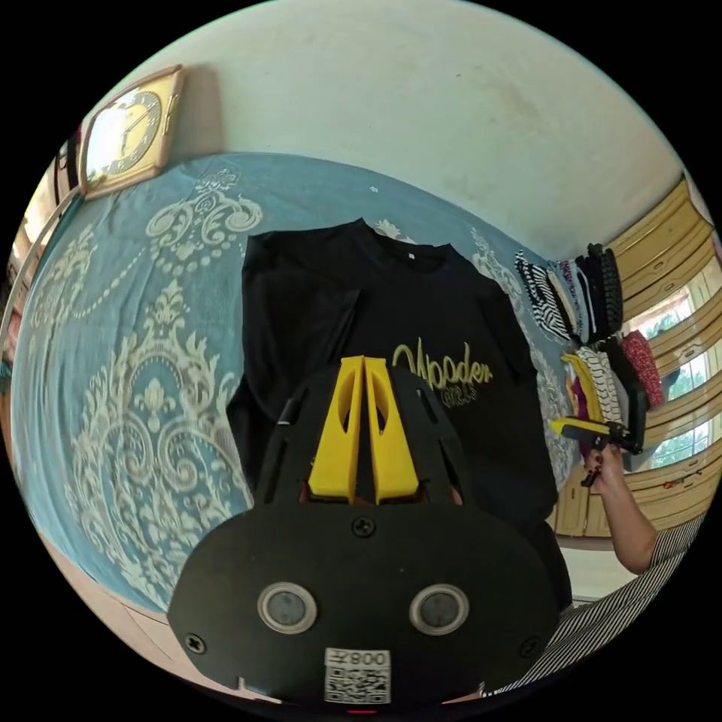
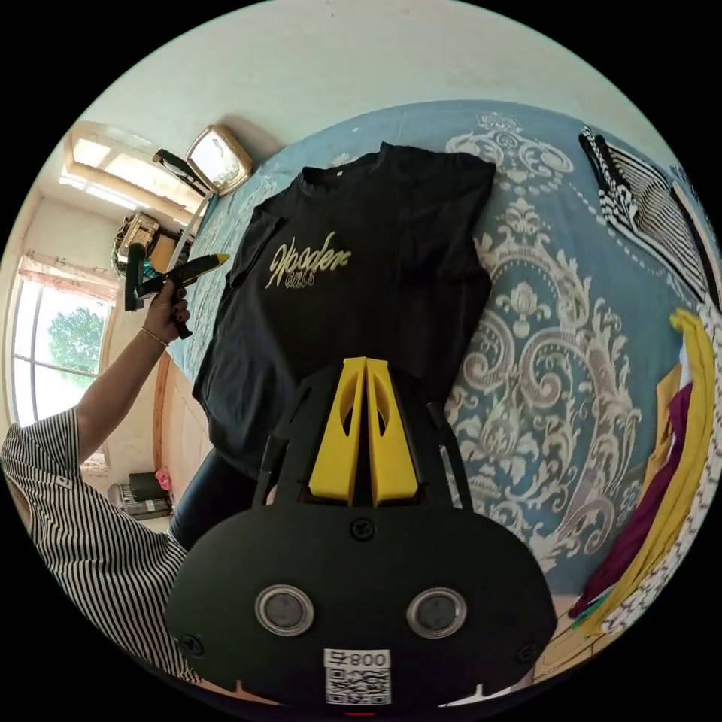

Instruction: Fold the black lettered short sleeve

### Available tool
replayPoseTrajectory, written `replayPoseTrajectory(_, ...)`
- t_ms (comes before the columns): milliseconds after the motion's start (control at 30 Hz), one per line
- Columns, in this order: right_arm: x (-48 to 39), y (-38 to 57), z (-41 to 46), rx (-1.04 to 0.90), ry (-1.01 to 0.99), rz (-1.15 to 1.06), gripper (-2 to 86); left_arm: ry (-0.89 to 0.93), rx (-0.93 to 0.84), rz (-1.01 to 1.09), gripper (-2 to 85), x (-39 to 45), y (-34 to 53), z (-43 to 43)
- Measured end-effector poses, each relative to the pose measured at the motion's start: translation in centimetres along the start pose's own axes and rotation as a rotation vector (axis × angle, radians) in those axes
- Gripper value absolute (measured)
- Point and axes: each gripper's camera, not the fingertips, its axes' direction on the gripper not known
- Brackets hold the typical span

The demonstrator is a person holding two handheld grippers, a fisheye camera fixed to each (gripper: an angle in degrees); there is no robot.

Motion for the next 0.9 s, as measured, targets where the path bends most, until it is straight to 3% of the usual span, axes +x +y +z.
replayPoseTrajectory(267,2.2,-6.5,5.7,0.018,0.153,-0.07,0.2,-0.033,-0.024,-0.007,0.2,-0.6,-5.4,6.9)
replayPoseTrajectory(533,3.8,-1.9,8.7,0.085,0.061,-0.02,0.2,-0.05,0.0,0.022,0.2,0.8,-5.8,8.3)
replayPoseTrajectory(633,3.0,-0.5,9.1,0.1,0.115,-0.042,0.1,-0.061,0.026,0.053,0.2,1.4,-4.6,8.2)
replayPoseTrajectory(733,2.6,1.1,10.5,0.091,0.125,-0.044,0.1,-0.093,-0.06,0.069,0.2,1.3,-3.9,10.3)
replayPoseTrajectory(900,3.0,3.2,11.8,0.093,0.1,-0.024,0.1,-0.006,0.039,0.045,0.2,1.0,-1.1,8.5)
